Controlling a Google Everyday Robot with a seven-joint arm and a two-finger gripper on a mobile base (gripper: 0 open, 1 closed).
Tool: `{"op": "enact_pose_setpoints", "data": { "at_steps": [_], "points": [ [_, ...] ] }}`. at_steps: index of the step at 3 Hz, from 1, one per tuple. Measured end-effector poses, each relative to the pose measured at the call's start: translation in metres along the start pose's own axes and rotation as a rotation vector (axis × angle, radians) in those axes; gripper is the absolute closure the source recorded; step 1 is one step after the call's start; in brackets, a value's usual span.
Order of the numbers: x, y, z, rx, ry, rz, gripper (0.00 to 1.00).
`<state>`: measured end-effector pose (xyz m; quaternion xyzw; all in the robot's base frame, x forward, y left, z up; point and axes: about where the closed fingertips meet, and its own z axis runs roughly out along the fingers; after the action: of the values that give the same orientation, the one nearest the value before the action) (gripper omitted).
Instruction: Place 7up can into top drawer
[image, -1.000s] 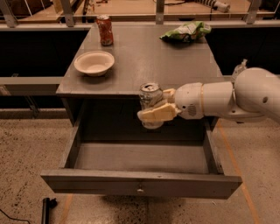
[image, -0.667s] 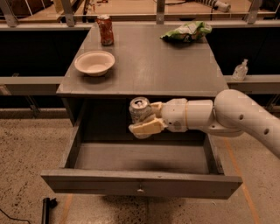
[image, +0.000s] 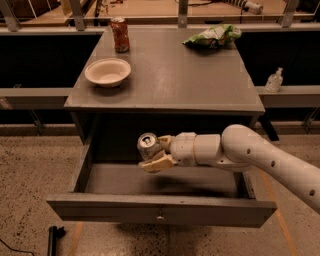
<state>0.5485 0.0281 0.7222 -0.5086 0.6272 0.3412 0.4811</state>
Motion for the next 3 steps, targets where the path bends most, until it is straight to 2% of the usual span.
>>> {"op": "enact_pose_setpoints", "data": {
  "at_steps": [1, 2, 3],
  "points": [
    [0.029, 0.003, 0.038, -0.017, -0.012, 0.014, 0.74],
    [0.042, 0.003, 0.059, -0.020, -0.010, 0.015, 0.51],
    [0.052, -0.003, 0.071, -0.001, -0.002, 0.015, 0.28]
  ]
}}
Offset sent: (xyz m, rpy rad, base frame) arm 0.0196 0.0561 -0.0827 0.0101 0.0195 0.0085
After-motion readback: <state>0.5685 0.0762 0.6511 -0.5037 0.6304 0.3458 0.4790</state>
